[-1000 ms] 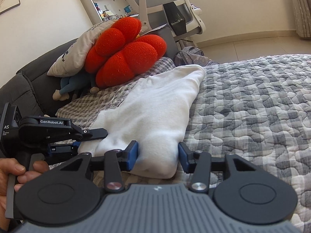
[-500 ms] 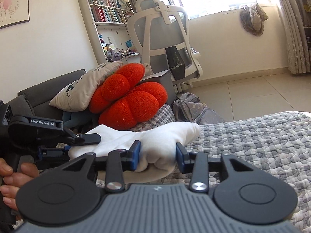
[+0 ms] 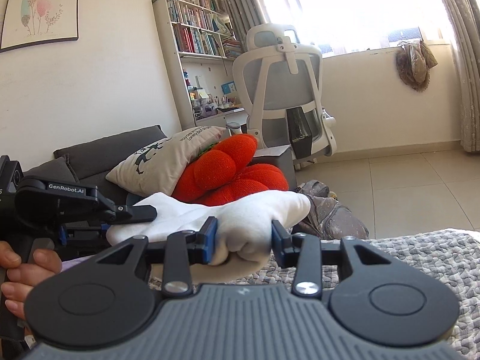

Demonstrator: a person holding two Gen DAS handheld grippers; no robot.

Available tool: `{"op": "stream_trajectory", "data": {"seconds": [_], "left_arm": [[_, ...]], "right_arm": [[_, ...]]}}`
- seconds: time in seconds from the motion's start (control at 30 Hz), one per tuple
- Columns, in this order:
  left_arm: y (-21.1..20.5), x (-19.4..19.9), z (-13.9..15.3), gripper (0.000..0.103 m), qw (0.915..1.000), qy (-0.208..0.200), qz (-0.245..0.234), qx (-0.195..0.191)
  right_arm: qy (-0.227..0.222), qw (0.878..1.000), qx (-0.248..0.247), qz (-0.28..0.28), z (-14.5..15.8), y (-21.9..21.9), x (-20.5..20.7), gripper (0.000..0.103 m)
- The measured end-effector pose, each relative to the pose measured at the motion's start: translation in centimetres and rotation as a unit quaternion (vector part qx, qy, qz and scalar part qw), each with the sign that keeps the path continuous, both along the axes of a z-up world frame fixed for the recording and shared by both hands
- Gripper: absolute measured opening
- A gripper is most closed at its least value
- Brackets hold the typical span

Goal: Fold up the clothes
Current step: 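Carry the folded sweatshirt with both grippers onto the clothes stack on the sofa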

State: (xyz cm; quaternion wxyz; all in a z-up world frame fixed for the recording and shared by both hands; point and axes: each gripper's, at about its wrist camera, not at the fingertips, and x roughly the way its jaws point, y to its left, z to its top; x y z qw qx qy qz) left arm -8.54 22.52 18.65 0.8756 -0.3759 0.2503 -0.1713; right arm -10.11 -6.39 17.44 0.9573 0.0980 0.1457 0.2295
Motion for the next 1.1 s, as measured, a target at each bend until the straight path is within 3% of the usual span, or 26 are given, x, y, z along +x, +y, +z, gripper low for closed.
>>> {"op": "stream_trajectory", "data": {"seconds": [0.23, 0.37, 0.53, 0.63, 0.73, 0.8, 0.87, 0.93, 0.97, 1.1], "left_arm": [[5.7, -1.9, 2.2, 0.013, 0.9983, -0.023, 0.045, 0.03], [10.6, -2.5, 2.7, 0.013, 0.9949, -0.025, 0.087, 0.045], [17.9, -2.6, 3.3, 0.013, 0.9894, -0.026, 0.139, 0.034], [22.3, -2.3, 3.6, 0.013, 0.9825, -0.025, 0.179, 0.044], [26.2, -2.6, 3.4, 0.013, 0.9719, -0.029, 0.224, 0.068], [29.2, -3.1, 2.1, 0.013, 0.9619, -0.029, 0.257, 0.088], [31.7, -3.1, -0.2, 0.012, 0.9564, 0.0, 0.275, 0.098], [33.7, -2.9, -3.1, 0.012, 0.9484, 0.038, 0.288, 0.126], [34.8, -2.9, -4.5, 0.007, 0.9448, 0.056, 0.295, 0.131], [36.9, -3.3, -8.4, 0.006, 0.9335, 0.105, 0.314, 0.137]], "right_arm": [[-0.018, 0.999, -0.016, 0.035, 1.5, 5.6, -0.2, 0.041], [-0.021, 0.997, -0.038, 0.07, 2.2, 11.2, 1.0, 0.041], [-0.036, 0.991, -0.051, 0.115, 2.6, 19.2, 2.1, 0.041], [-0.047, 0.989, -0.039, 0.134, 2.2, 23.9, 2.5, 0.041], [-0.051, 0.988, 0.01, 0.149, 0.7, 28.4, 3.0, 0.041], [-0.039, 0.987, 0.042, 0.151, -1.2, 31.2, 3.0, 0.041], [0.006, 0.987, 0.064, 0.147, -4.2, 34.7, 2.7, 0.041], [0.045, 0.987, 0.042, 0.15, -6.8, 37.8, 1.8, 0.041], [0.068, 0.985, 0.017, 0.156, -8.2, 39.5, 1.0, 0.041], [0.044, 0.985, -0.013, 0.165, -8.8, 41.6, -1.6, 0.044]]}}
